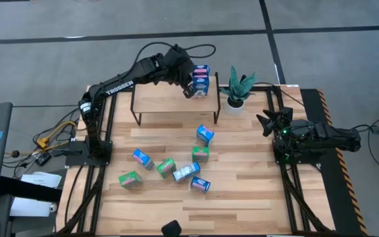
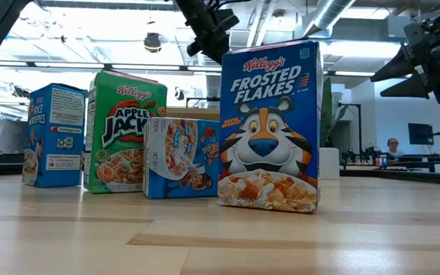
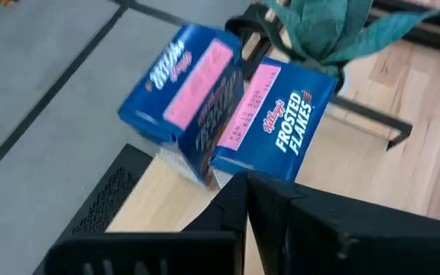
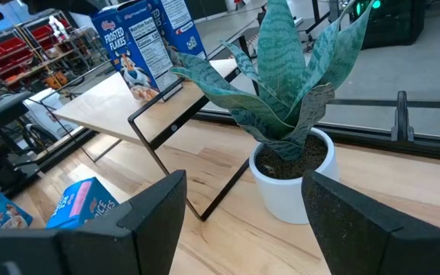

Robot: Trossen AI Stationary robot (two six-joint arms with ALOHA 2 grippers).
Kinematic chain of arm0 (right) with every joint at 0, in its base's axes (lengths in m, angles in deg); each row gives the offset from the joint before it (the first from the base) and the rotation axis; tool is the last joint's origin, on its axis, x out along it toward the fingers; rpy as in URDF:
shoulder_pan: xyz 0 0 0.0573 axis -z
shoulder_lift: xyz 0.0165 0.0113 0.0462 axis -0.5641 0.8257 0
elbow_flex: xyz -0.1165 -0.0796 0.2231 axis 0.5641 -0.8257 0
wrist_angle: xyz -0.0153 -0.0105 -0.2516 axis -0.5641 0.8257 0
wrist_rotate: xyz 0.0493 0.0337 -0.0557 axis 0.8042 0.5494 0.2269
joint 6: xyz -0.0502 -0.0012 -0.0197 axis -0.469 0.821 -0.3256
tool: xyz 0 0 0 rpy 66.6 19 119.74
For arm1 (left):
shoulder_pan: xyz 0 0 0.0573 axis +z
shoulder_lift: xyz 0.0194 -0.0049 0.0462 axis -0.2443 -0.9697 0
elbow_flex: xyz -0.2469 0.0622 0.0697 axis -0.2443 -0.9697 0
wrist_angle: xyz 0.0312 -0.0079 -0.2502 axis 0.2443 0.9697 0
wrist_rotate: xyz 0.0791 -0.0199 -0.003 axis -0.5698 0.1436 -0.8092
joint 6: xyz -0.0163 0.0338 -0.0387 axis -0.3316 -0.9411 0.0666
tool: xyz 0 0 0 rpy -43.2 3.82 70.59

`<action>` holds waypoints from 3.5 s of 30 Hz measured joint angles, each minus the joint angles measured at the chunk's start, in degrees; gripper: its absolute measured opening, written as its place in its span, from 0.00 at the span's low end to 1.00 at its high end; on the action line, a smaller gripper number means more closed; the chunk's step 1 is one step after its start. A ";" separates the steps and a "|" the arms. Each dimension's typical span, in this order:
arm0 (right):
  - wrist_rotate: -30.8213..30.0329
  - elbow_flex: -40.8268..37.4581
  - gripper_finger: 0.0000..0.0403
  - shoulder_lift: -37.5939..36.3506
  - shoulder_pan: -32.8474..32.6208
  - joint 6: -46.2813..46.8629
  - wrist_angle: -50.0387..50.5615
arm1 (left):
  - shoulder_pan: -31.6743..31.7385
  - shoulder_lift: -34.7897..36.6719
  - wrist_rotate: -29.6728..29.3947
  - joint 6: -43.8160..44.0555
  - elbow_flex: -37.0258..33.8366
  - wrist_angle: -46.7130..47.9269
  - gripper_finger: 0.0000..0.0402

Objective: Stack cereal on shelf
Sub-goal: Put the bottom blue cereal box on the shelf aligned with the other blue cereal box, then put the blue cereal box on the shelf aligned with the other blue cereal boxes

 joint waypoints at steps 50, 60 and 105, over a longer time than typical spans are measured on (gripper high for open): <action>3.62 0.02 0.71 0.00 -0.07 -0.04 -0.63 | -37.16 -15.18 17.32 -1.28 16.54 32.67 0.75; 4.30 0.02 0.71 -0.02 -0.07 -0.08 -0.84 | -42.69 -14.56 8.35 11.80 16.37 24.08 0.75; 4.85 0.02 0.71 -0.01 -0.13 -0.48 -1.29 | -43.28 -5.69 -13.91 24.03 -4.72 3.45 0.75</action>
